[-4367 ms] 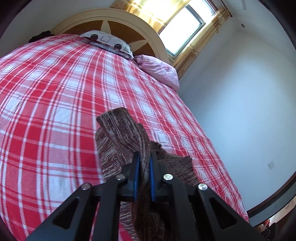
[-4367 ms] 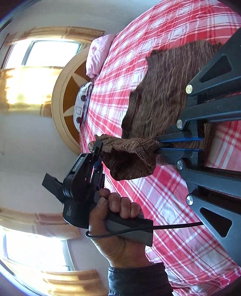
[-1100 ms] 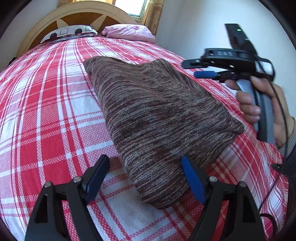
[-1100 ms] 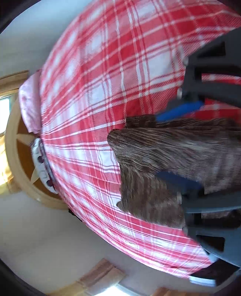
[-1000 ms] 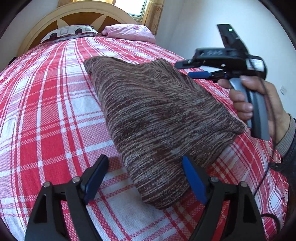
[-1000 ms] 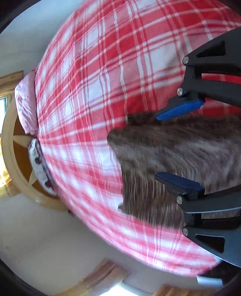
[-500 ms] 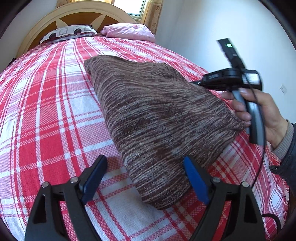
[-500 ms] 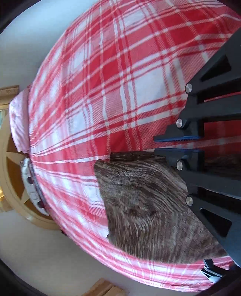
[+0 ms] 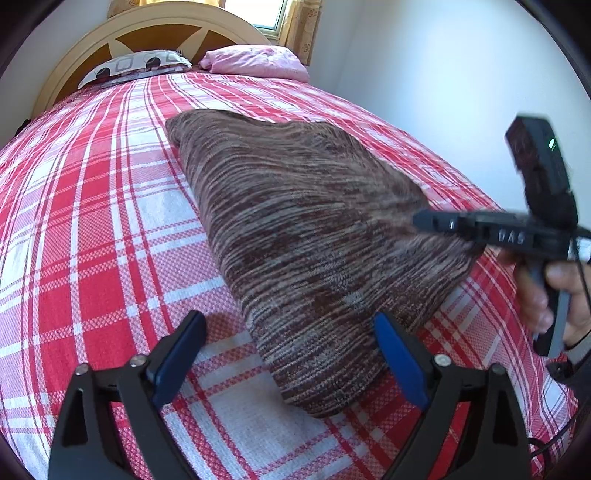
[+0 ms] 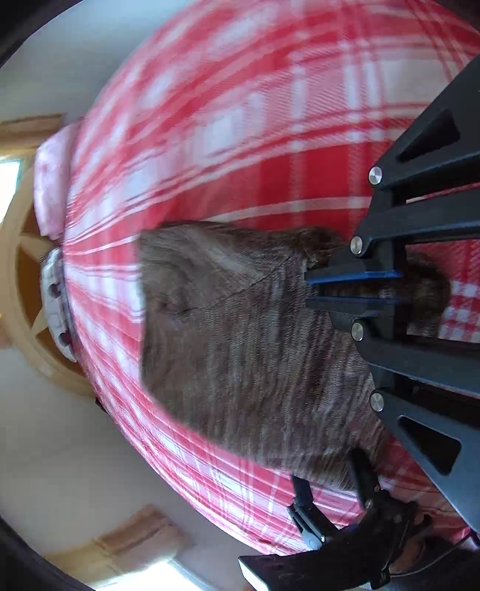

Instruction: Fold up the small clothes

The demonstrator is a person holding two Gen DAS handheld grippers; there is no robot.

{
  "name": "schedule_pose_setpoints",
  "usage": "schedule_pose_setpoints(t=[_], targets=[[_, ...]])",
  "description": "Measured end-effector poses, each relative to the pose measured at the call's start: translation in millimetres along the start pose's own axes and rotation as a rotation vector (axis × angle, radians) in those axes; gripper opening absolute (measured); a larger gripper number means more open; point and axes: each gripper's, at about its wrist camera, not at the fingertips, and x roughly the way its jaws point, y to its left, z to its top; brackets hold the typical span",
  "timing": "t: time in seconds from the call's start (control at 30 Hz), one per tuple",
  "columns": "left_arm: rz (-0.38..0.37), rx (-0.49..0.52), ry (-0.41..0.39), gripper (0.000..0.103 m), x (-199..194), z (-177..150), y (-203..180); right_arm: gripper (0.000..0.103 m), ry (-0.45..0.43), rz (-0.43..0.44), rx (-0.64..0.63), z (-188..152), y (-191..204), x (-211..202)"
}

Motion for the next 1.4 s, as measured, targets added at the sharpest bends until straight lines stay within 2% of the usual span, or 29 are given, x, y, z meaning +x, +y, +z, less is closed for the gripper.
schedule_pose_setpoints(t=[0.07,0.2,0.27,0.3,0.4,0.47,0.53,0.57,0.7,0.77,0.83,0.93,1.1,1.17,1.2,1.23,1.33,1.4], targets=[[0.012,0.010,0.003,0.101,1,0,-1,0.006,-0.021,0.022,0.021,-7,-4,-7],[0.018,0.002,0.000,0.103,-1,0,2,0.007,-0.051,-0.037,-0.016,-13,5,-23],[0.028,-0.010,-0.008,0.103,-4,-3,3,0.007,-0.083,-0.024,-0.028,-17,10,-37],[0.031,-0.017,-0.011,0.103,-6,-4,5,0.007,-0.081,-0.020,-0.031,-19,11,-38],[0.038,-0.050,-0.040,0.103,-12,-5,10,0.007,-0.014,-0.088,-0.023,-30,9,-28],[0.038,-0.084,-0.072,0.103,-19,-7,17,0.007,-0.027,-0.080,-0.008,-38,1,-28],[0.034,-0.129,-0.083,0.103,-21,-8,25,0.027,-0.027,-0.083,0.020,-40,-7,-29],[0.039,-0.160,-0.087,0.103,-21,-8,30,0.031,-0.024,-0.079,0.040,-40,-12,-30],[0.022,-0.236,-0.101,0.103,-22,1,39,0.035,-0.038,-0.021,0.065,-34,-20,-38],[0.030,-0.210,-0.103,0.103,-24,7,33,0.035,-0.075,-0.008,0.050,-31,-19,-46],[0.040,-0.191,-0.105,0.103,-22,15,29,0.036,-0.118,0.005,0.054,-22,-25,-52],[0.046,-0.181,-0.080,0.103,-11,24,23,0.036,-0.126,0.037,0.078,0,-36,-47],[0.138,-0.143,-0.003,0.103,12,28,18,0.036,-0.114,0.104,0.118,39,-50,-28],[0.144,-0.144,0.008,0.103,12,22,19,0.049,-0.104,0.125,0.134,55,-56,-17],[0.148,-0.139,0.007,0.103,13,21,19,0.063,-0.101,0.124,0.145,62,-58,-11],[0.154,-0.132,0.009,0.103,13,21,18,0.067,-0.098,0.130,0.153,68,-61,-6],[0.164,-0.120,0.016,0.103,15,19,17,0.067,-0.075,0.159,0.183,81,-67,15],[0.162,-0.122,0.014,0.103,15,18,17,0.067,-0.073,0.142,0.190,88,-71,27]])
